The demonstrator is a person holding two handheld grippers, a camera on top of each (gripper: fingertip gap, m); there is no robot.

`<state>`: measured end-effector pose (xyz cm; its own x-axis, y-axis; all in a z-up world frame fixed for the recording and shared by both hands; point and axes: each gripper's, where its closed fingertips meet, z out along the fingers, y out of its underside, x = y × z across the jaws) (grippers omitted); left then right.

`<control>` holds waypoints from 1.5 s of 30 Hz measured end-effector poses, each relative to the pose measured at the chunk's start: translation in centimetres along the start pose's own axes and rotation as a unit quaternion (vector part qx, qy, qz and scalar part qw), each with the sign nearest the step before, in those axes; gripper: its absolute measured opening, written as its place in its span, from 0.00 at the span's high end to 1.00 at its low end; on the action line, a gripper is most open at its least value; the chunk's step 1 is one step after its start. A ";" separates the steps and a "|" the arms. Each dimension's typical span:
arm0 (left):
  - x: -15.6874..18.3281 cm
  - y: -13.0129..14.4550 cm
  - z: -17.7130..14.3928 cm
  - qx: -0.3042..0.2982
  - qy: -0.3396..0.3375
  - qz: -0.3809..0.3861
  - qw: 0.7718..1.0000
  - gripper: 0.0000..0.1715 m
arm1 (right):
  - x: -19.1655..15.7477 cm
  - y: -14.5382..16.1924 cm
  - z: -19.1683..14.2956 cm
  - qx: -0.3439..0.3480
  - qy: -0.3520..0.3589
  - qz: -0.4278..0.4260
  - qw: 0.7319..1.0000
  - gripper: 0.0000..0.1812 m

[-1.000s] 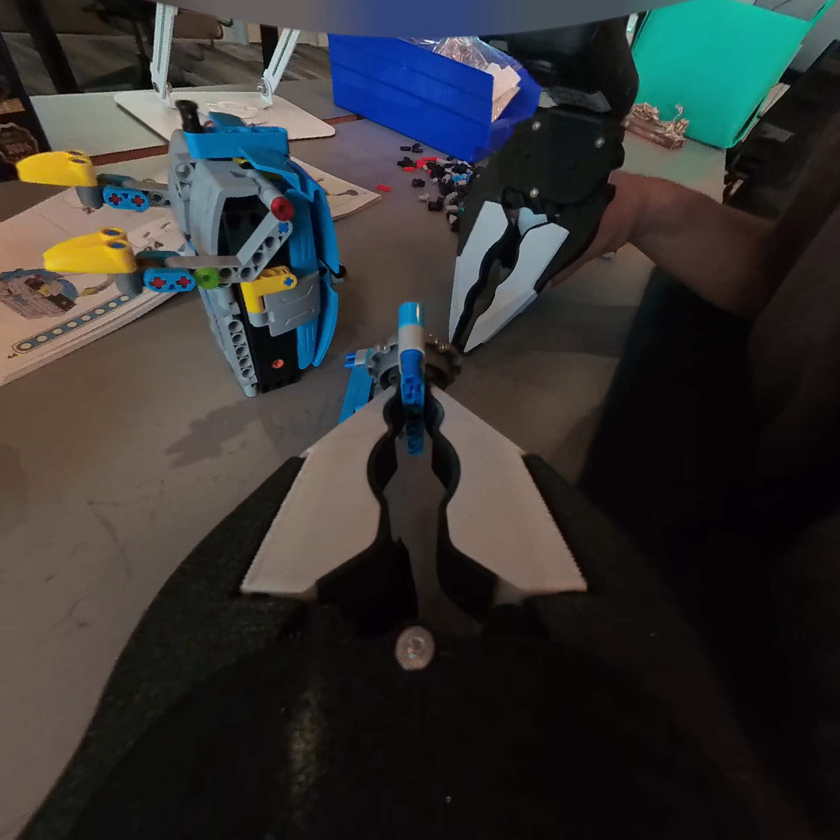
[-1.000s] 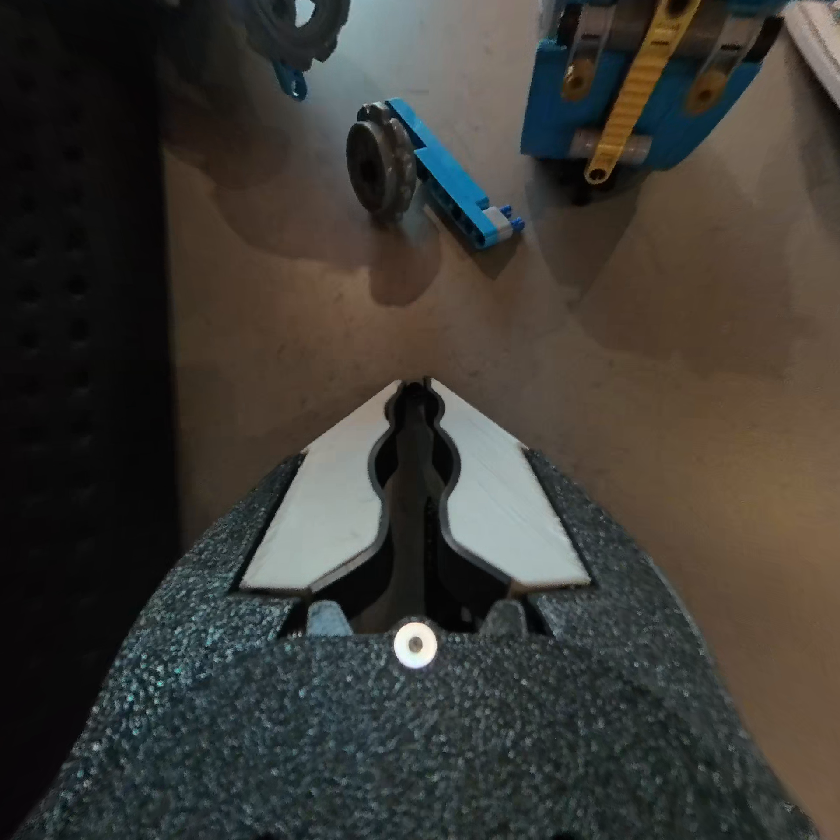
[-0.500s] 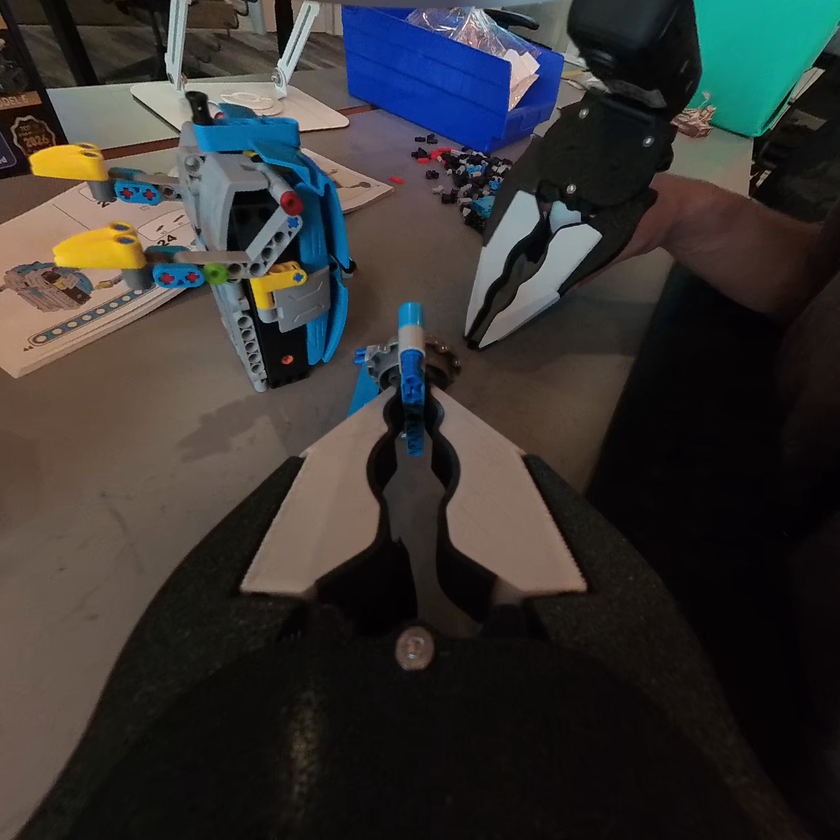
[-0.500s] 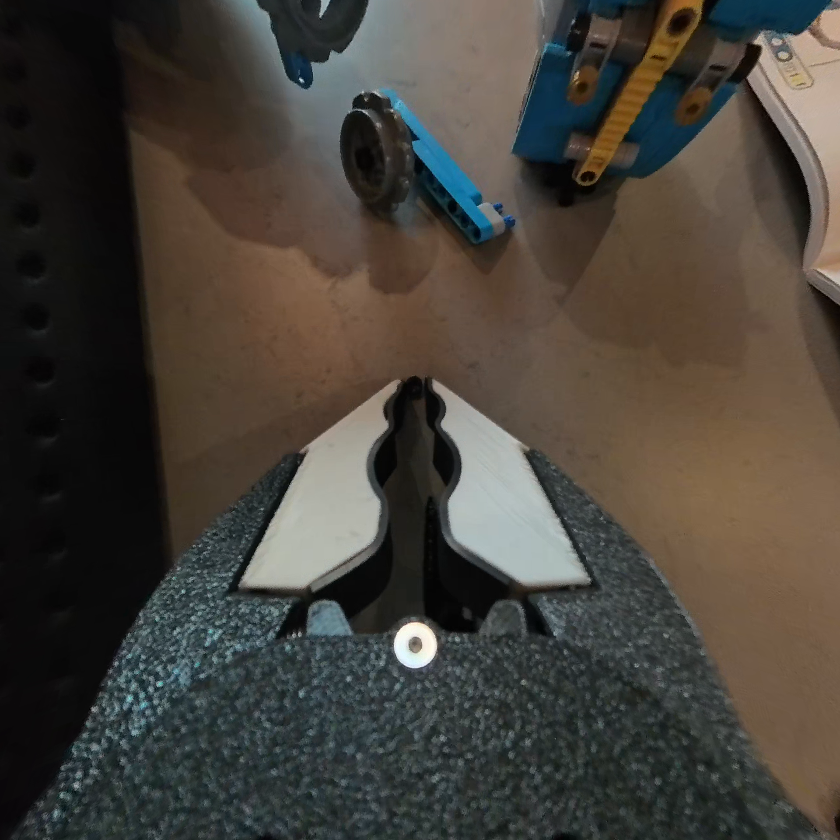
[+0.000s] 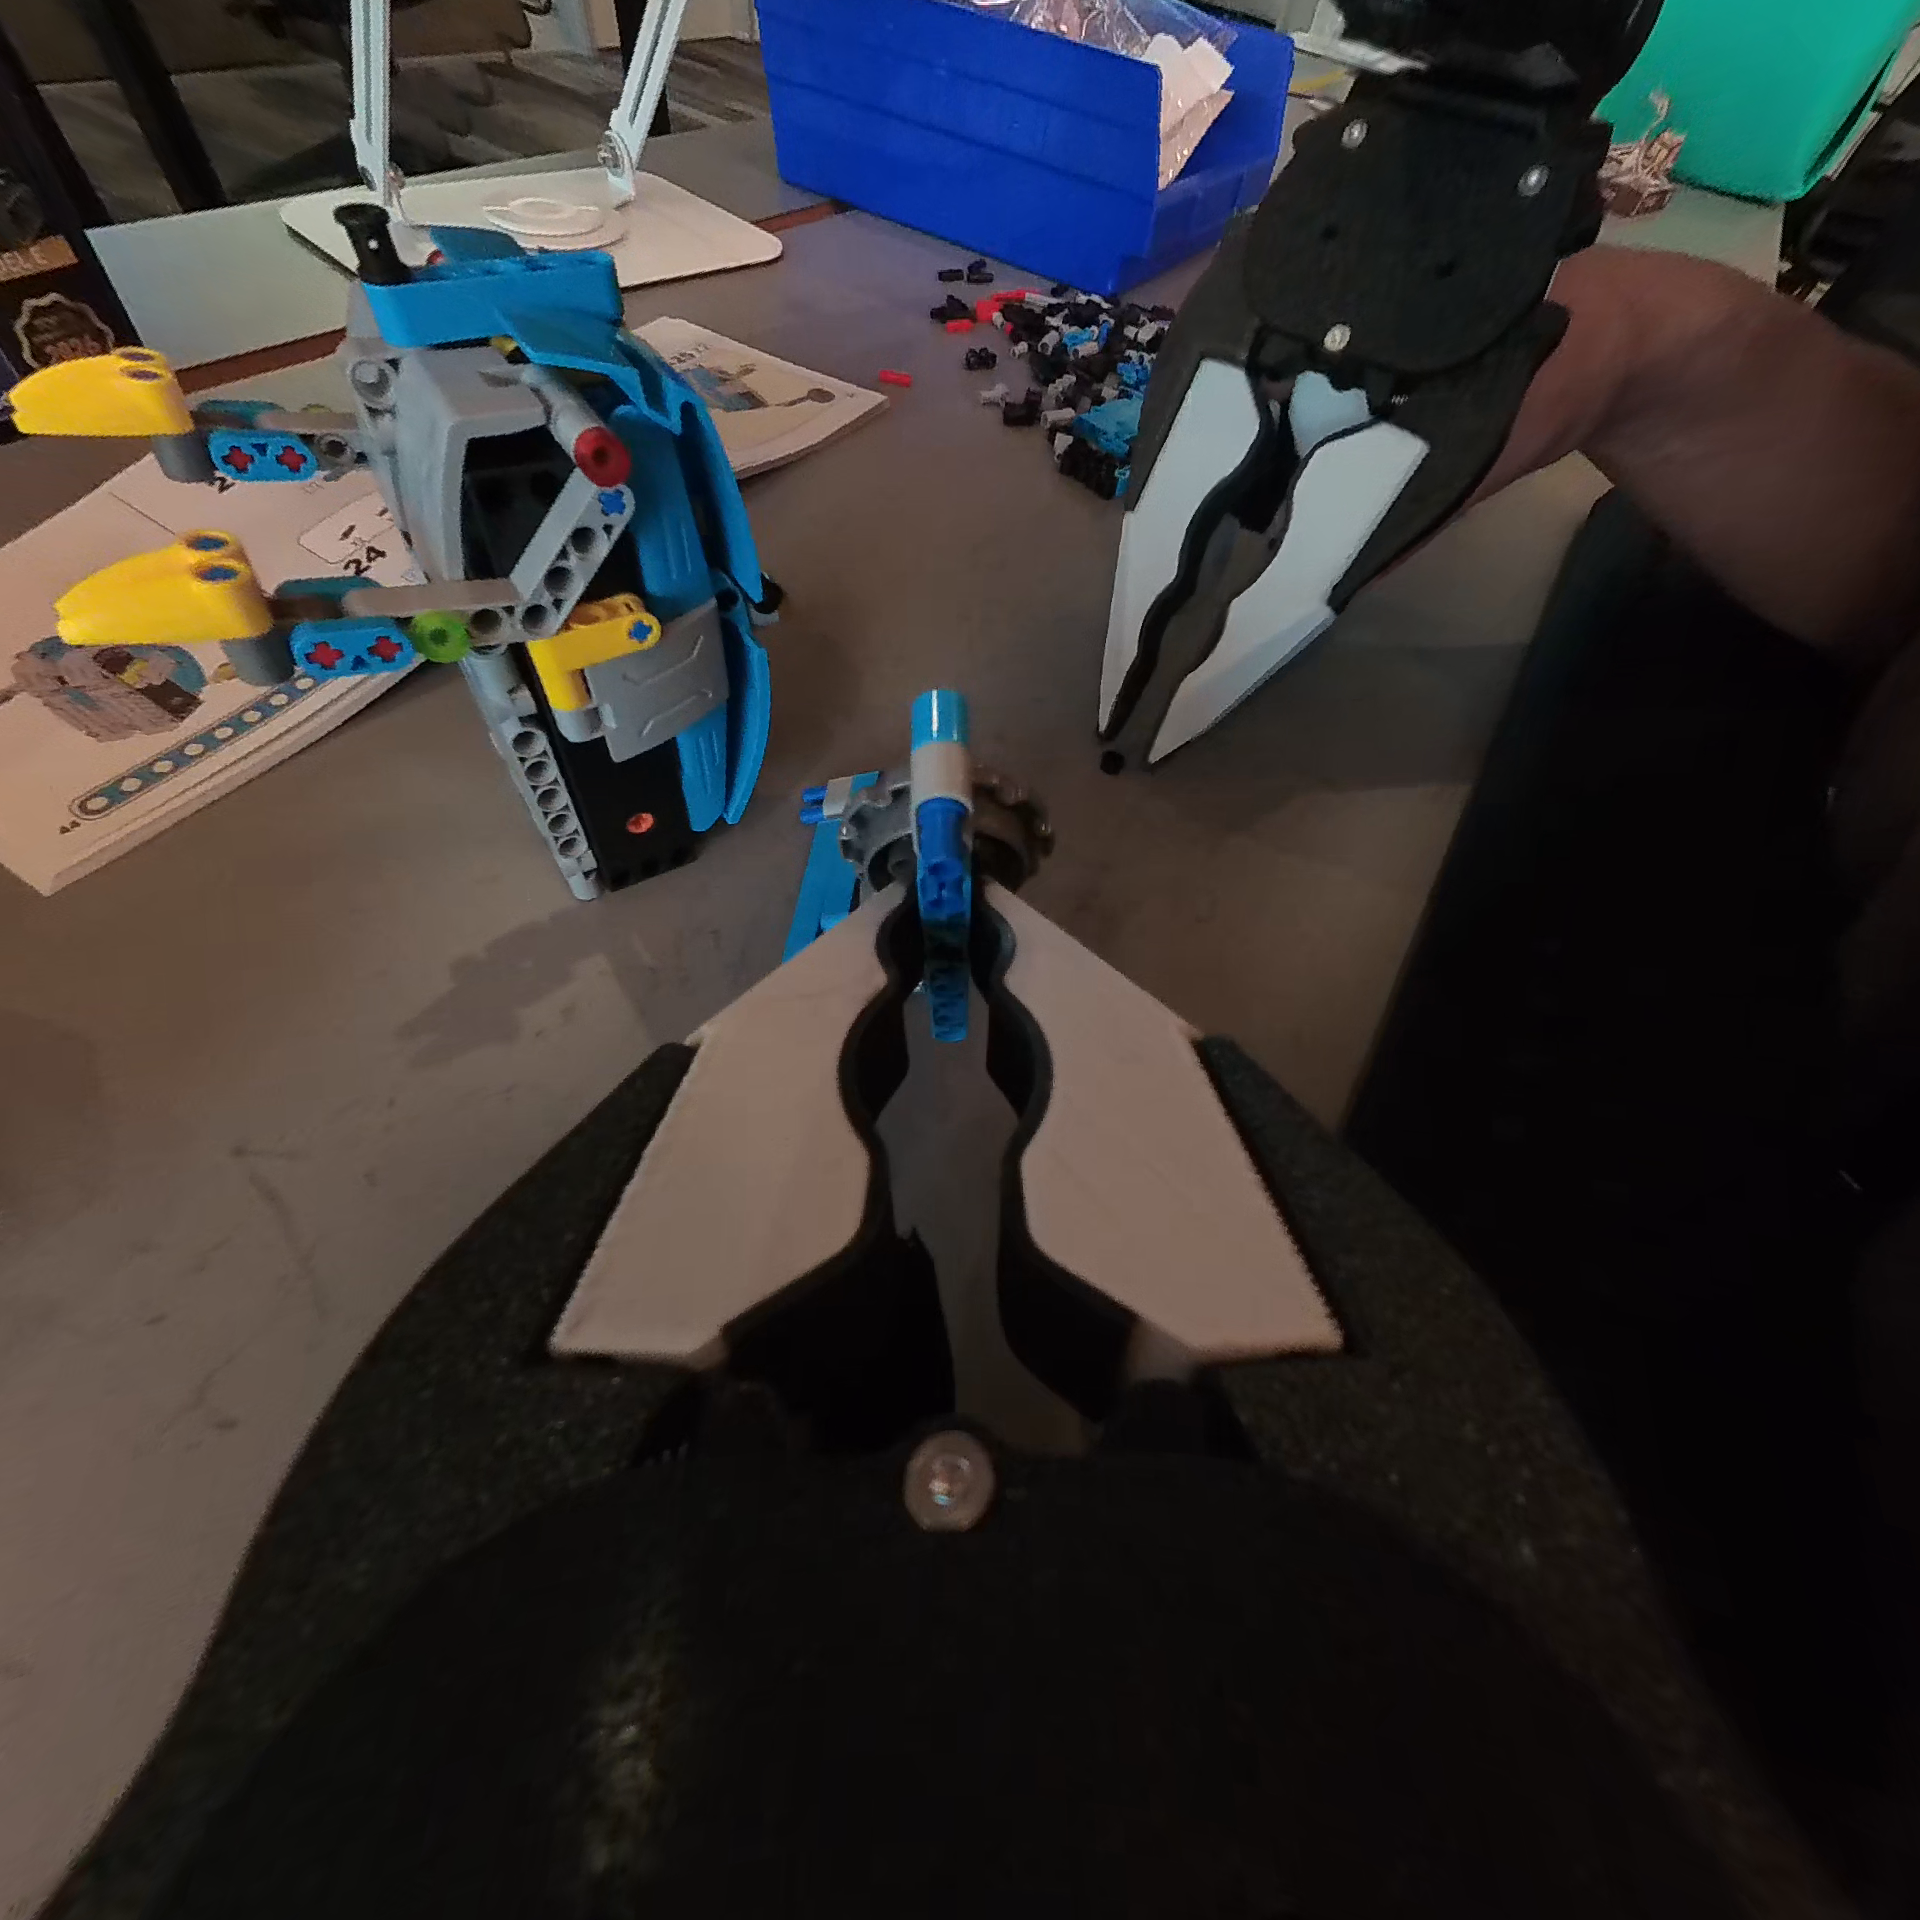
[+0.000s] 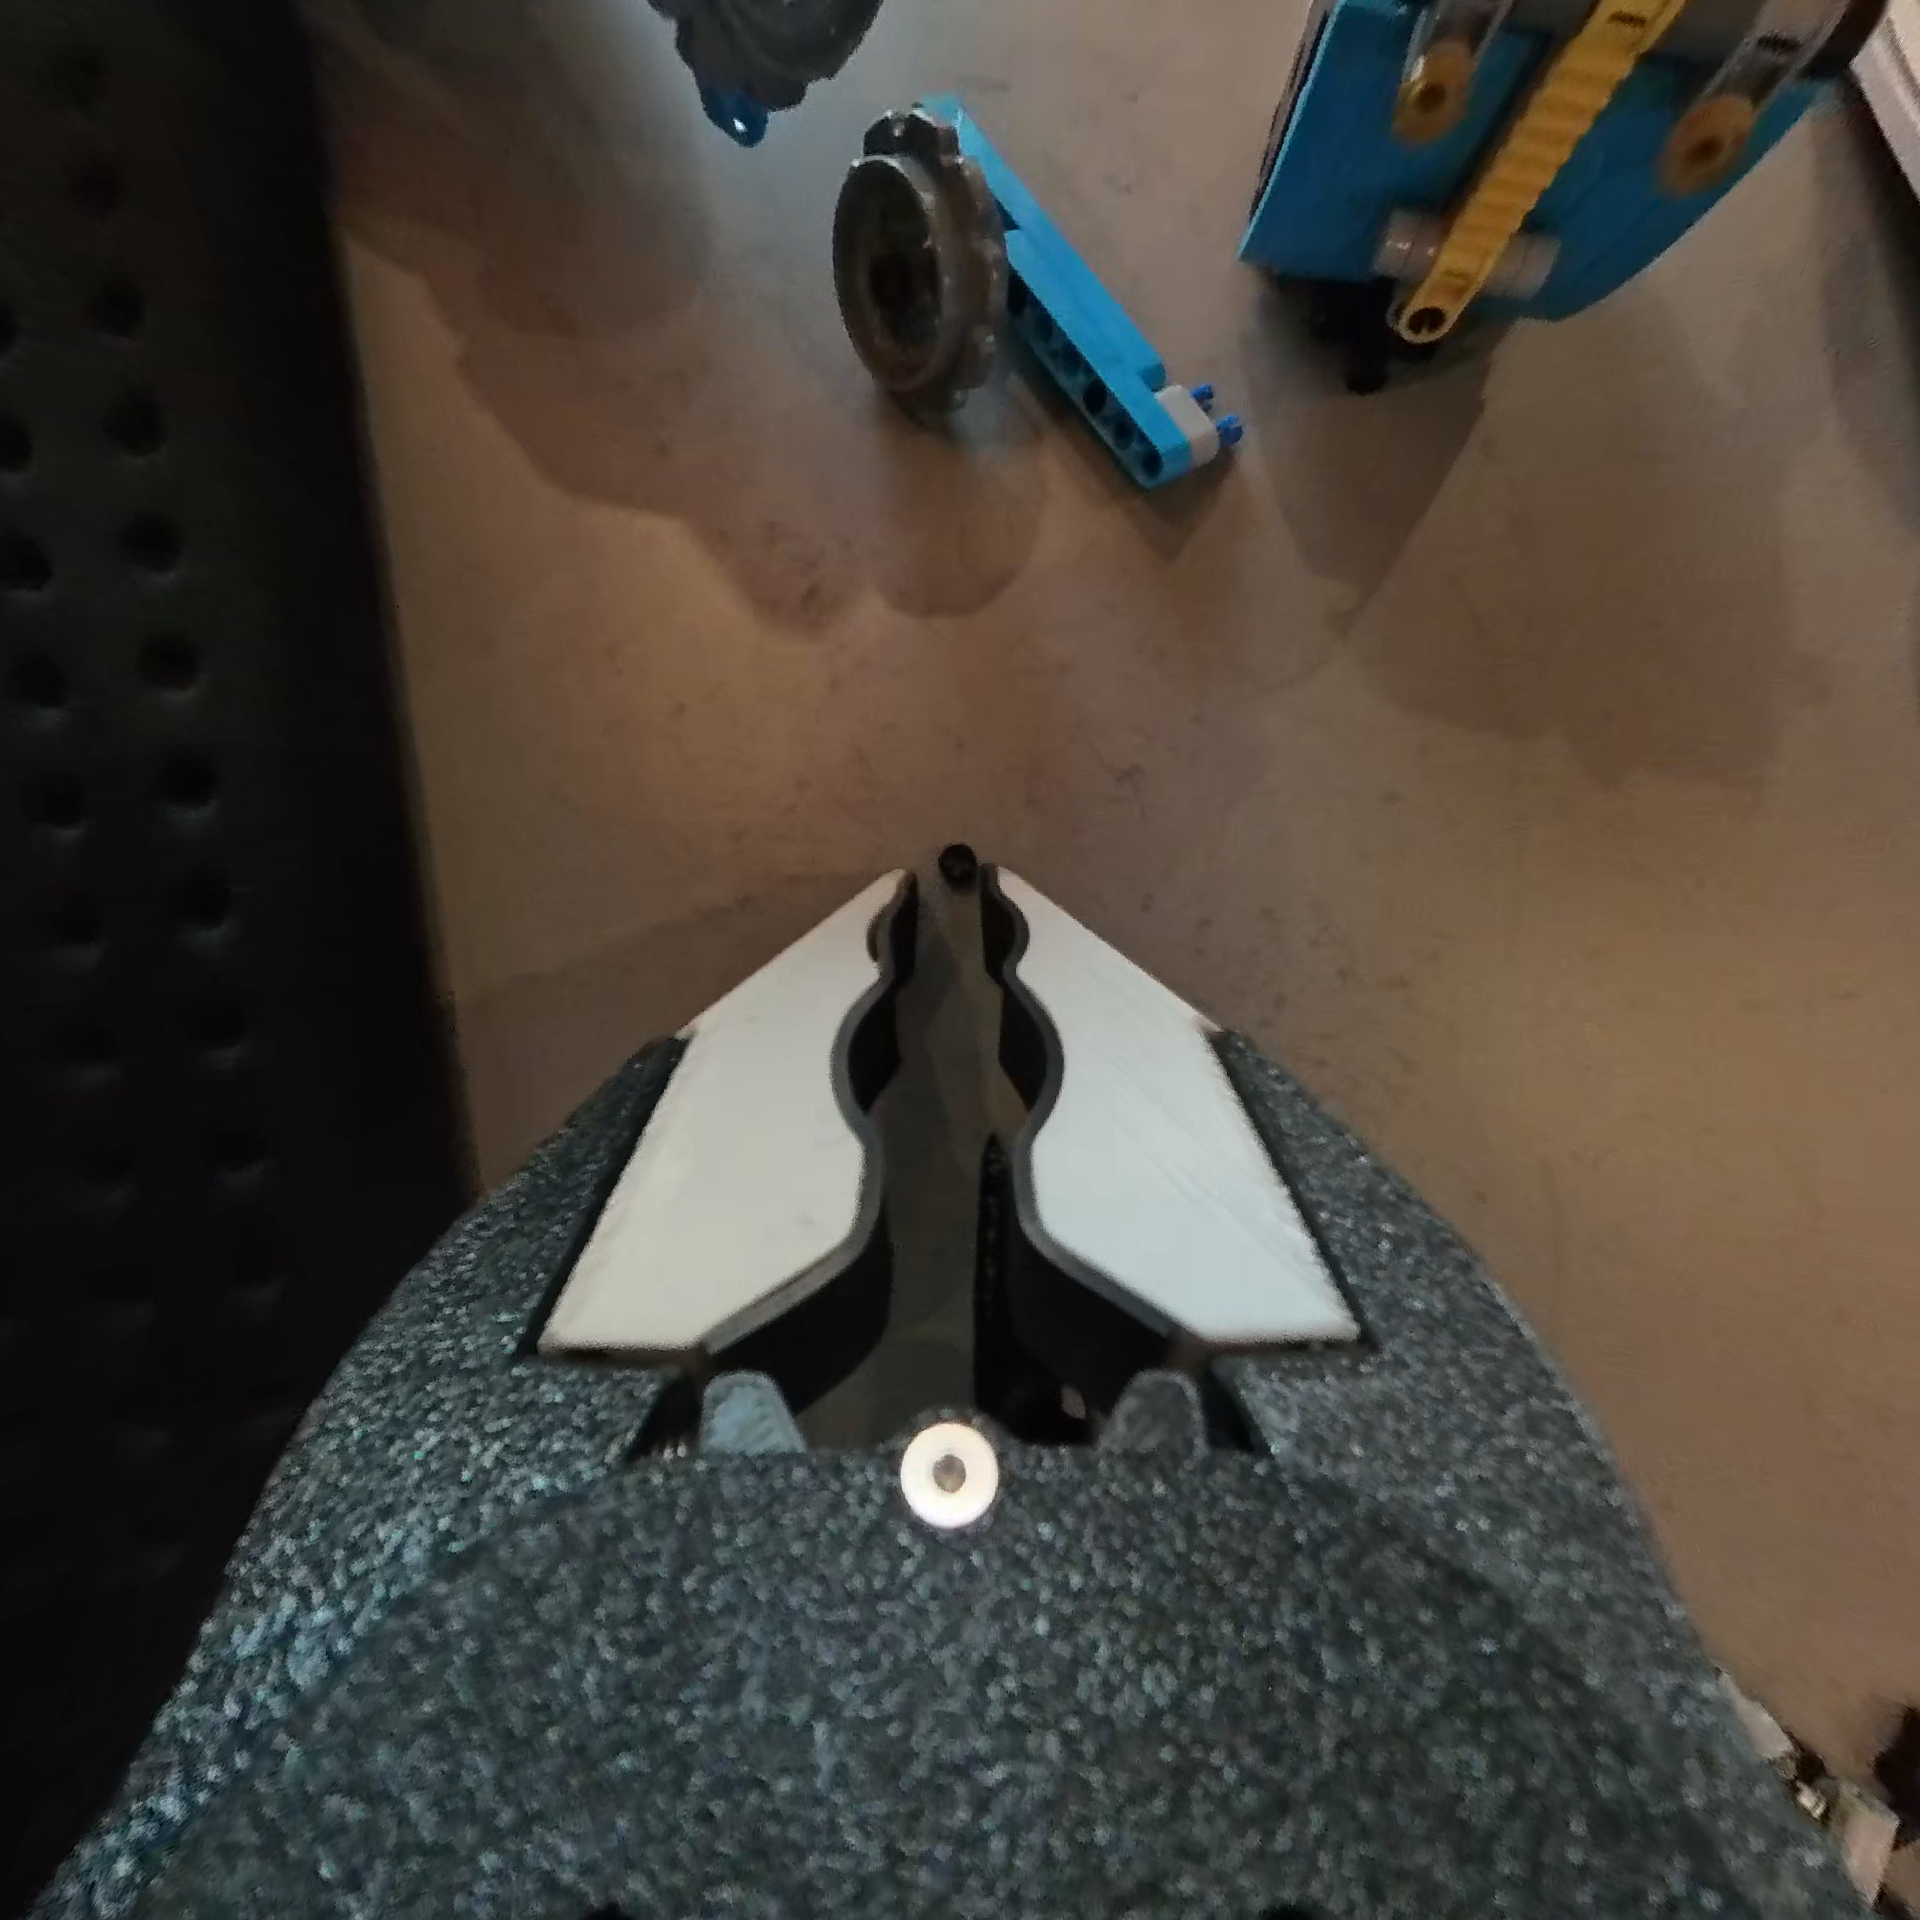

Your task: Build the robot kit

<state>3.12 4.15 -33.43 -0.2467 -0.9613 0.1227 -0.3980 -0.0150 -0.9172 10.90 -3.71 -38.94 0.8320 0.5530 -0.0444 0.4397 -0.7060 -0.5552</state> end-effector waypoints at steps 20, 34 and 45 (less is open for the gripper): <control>-0.1 0.1 0.1 -0.003 0.001 -0.006 1.000 0.96 | 0.6 -0.3 0.6 -0.019 0.011 0.028 0.999 0.96; 0.2 1.0 0.9 -0.039 -0.035 0.053 0.997 0.96 | 0.7 -0.4 0.7 -0.138 -0.009 0.166 0.976 0.96; -1.3 -0.9 -0.5 0.028 -0.083 0.049 0.995 0.96 | 0.8 -0.5 0.8 -0.103 0.064 0.078 0.990 0.96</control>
<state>3.34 5.52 -32.58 -0.1302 -0.9911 -0.0285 -0.3280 0.0702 -0.9421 11.14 -2.57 -39.34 0.9254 0.3790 -0.0027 0.3513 -0.8604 -0.3692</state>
